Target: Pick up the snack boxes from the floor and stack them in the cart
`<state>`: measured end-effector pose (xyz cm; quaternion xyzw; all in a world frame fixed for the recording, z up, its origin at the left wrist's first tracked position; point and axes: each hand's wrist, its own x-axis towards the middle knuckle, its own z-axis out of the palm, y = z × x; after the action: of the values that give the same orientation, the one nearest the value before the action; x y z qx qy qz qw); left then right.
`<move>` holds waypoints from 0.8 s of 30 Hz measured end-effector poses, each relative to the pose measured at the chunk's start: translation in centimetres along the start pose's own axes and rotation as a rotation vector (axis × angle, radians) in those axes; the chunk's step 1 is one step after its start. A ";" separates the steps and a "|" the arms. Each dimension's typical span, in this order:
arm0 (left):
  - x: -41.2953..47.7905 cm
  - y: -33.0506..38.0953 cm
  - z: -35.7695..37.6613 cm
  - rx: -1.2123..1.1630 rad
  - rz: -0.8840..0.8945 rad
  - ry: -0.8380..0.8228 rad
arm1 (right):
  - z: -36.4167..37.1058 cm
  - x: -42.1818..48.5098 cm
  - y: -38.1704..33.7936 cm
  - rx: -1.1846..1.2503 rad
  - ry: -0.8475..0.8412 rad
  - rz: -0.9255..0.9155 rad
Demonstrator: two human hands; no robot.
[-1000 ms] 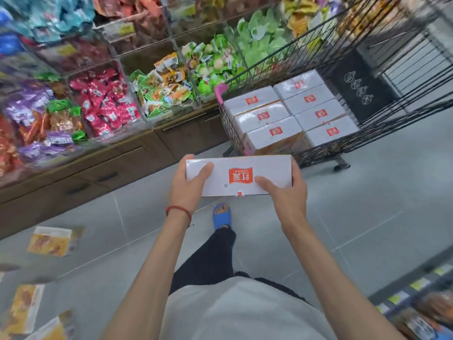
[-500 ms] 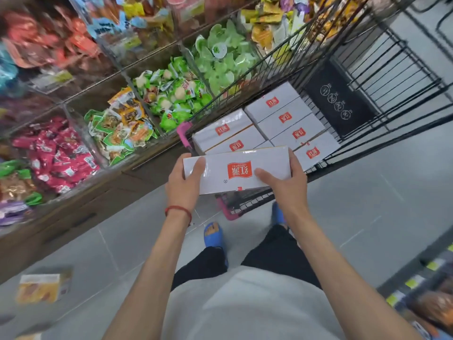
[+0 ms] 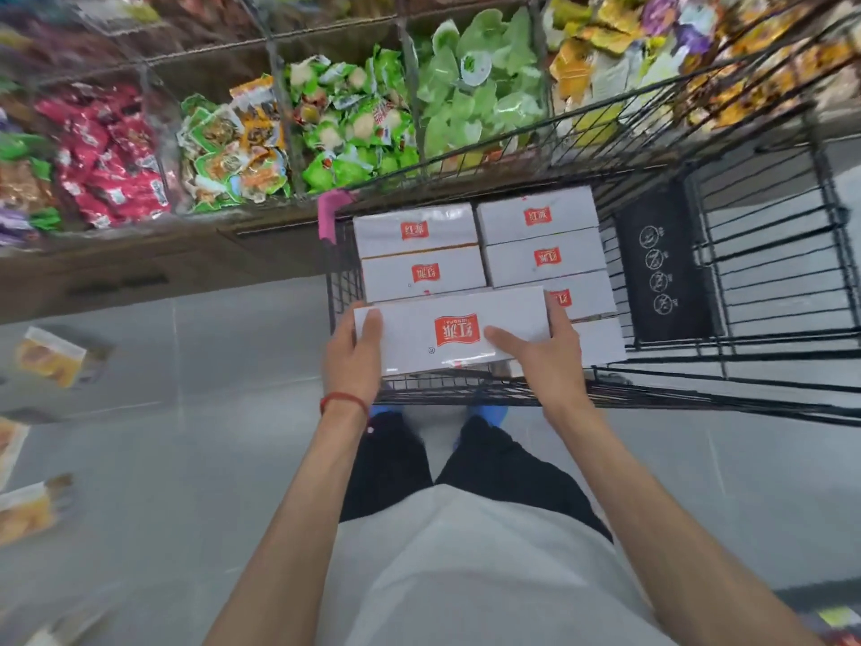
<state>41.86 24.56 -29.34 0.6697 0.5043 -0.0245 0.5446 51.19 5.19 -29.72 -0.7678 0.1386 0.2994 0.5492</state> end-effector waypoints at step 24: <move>4.8 -5.6 3.8 0.183 -0.267 -0.077 | 2.0 5.9 6.5 -0.223 -0.113 0.289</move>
<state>42.26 24.30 -37.59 0.6422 0.5632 -0.1681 0.4921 51.69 5.37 -38.74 -0.7779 0.1824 0.4313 0.4190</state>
